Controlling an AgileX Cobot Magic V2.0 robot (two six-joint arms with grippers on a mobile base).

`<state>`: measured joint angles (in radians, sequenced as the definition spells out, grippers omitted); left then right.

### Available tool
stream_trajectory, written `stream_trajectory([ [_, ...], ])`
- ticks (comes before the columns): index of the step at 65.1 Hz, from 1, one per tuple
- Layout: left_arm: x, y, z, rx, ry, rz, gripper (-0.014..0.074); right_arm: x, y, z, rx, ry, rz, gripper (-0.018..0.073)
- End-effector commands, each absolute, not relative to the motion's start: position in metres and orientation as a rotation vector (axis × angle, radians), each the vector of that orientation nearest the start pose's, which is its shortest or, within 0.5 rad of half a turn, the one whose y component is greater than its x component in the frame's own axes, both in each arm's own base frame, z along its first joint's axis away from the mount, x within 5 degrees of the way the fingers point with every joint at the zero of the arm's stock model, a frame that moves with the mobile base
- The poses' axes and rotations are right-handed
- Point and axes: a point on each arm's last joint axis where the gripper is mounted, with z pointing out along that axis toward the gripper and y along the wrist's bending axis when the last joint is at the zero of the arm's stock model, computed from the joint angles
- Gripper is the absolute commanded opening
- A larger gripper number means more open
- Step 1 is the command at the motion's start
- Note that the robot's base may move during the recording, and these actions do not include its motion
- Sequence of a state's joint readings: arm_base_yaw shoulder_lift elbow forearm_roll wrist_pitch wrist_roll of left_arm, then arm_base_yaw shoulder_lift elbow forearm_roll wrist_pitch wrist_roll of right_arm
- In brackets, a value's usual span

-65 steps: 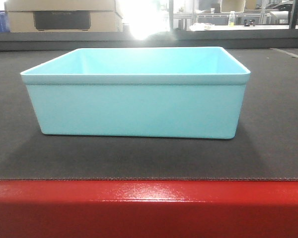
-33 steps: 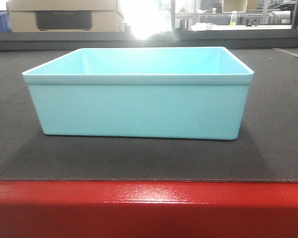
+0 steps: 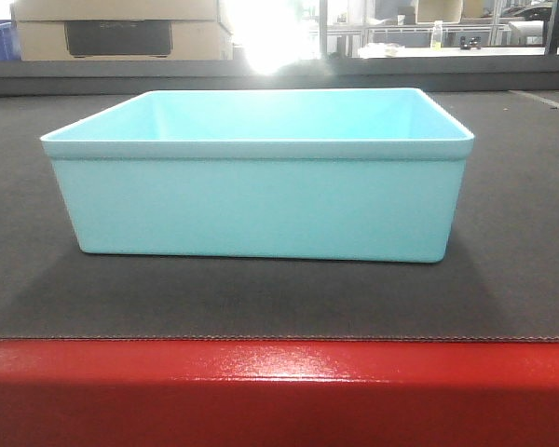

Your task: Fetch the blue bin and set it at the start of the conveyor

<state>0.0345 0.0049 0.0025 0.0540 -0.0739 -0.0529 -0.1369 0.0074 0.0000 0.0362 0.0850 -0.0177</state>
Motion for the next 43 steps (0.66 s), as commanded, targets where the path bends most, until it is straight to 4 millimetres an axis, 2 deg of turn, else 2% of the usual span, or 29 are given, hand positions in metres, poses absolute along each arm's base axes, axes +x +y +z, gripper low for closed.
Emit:
stream_trajectory([
  [1,0.0550,0.0016,0.2218,-0.022,1.388,0.027,-0.0111,0.0559,-0.0075,0.2079,0.105,1.539,-0.106,-0.0162],
  [43,0.0550,0.0016,0.2218,-0.022,1.388,0.027,-0.0111,0.0559,-0.0075,0.2079,0.105,1.539,-0.106,-0.0162],
])
